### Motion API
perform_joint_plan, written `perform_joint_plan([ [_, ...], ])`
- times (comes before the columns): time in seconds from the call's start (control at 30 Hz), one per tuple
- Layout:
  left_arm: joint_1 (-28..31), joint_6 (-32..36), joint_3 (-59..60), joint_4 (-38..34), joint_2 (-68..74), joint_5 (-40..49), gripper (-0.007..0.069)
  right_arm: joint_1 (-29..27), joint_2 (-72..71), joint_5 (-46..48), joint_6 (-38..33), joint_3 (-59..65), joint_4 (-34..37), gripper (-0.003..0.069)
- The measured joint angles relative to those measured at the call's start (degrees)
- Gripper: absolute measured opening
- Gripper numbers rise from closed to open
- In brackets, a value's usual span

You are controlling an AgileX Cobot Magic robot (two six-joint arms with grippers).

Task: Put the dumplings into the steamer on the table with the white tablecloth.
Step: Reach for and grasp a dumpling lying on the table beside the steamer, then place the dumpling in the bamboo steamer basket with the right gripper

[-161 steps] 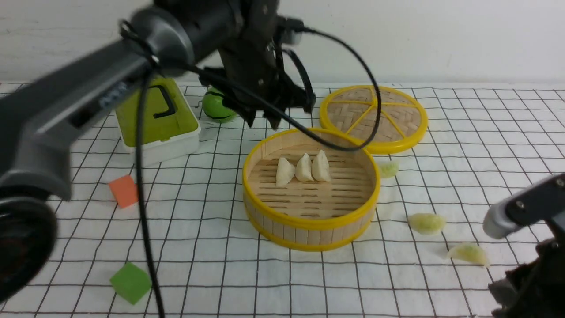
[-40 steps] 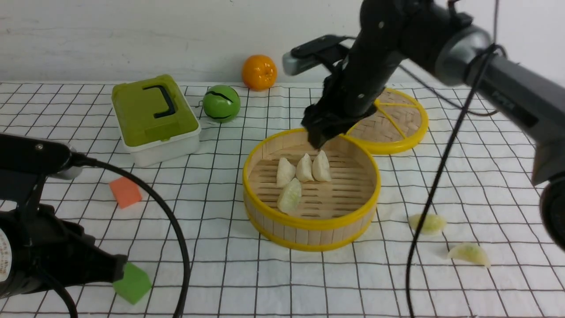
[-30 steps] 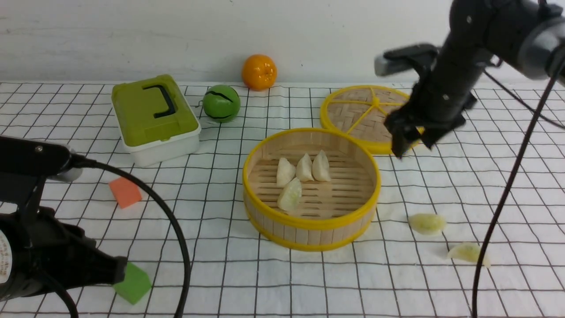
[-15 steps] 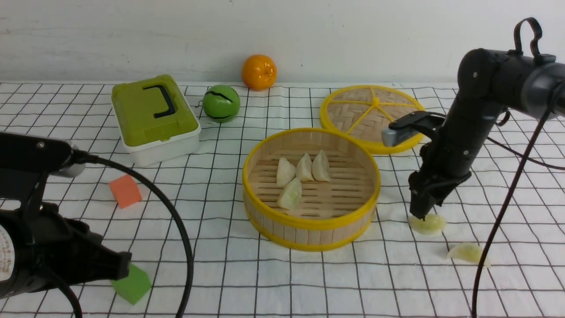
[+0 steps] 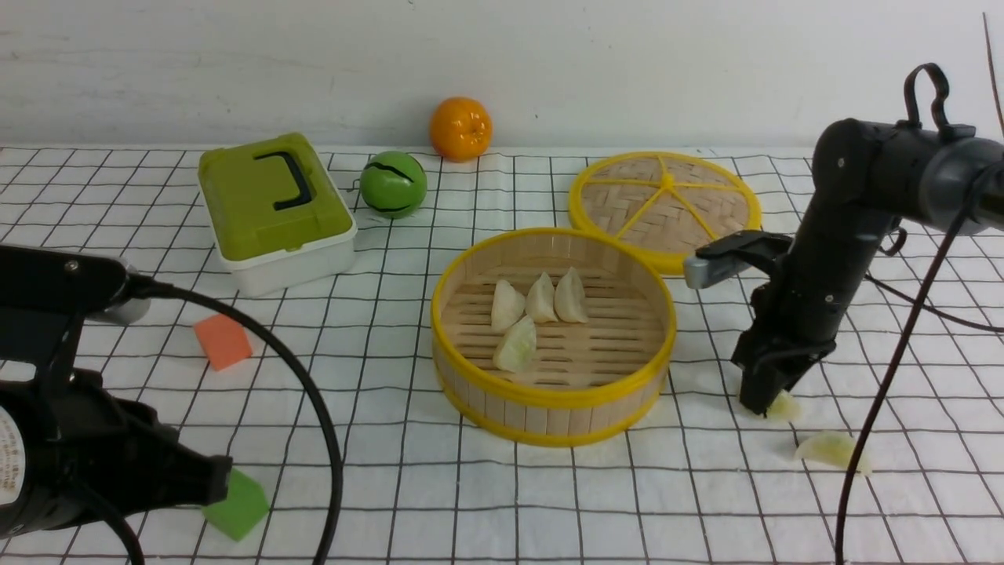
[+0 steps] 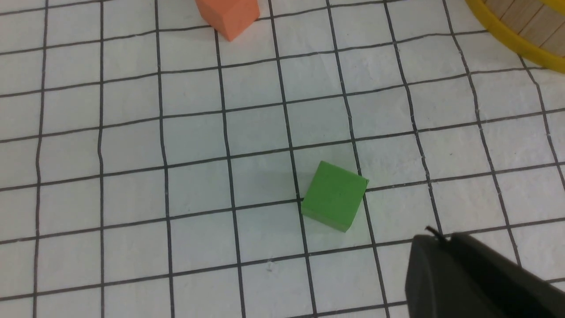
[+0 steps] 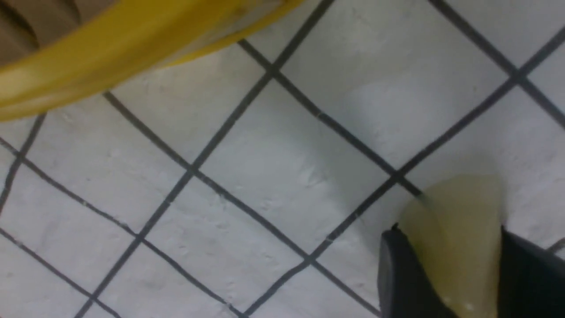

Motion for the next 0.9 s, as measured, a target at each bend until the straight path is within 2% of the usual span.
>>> perform_joint_plan([
  [0.13, 0.0, 0.0, 0.0, -0.02, 0.0, 0.16, 0.0035, 0.0, -3.8, 0.0, 3.06, 0.22, -1.48, 0.024],
  [0.27, 0.0, 0.0, 0.0, -0.02, 0.0, 0.16, 0.0038, 0.0, -8.74, 0.07, 7.98, 0.22, 1.73, 0.024],
  [0.33, 0.0, 0.0, 0.0, -0.07, 0.0, 0.16, 0.0039, 0.86, -12.88, -1.31, 12.79, 0.22, 11.13, 0.024],
  [0.37, 0.0, 0.0, 0.0, -0.07, 0.0, 0.16, 0.0039, 1.03, -12.88, -1.56, 13.0, 0.22, 11.83, 0.024],
  [0.4, 0.0, 0.0, 0.0, -0.07, 0.0, 0.16, 0.0039, 2.55, -13.86, -3.68, 13.84, 0.22, 16.31, 0.024],
  [0.47, 0.0, 0.0, 0.0, -0.52, 0.0, 0.21, 0.0039, 6.13, -14.07, -7.99, 14.82, 0.22, 20.34, 0.024],
  [0.67, 0.0, 0.0, 0.0, -2.0, 0.0, 0.51, 0.0039, 14.39, -8.79, -16.9, 17.99, 0.22, 22.42, 0.024],
  [0.9, 0.0, 0.0, 0.0, -2.22, 0.0, 1.22, 0.0039, 15.49, -4.07, -20.68, 22.91, 0.51, 19.93, 0.024],
])
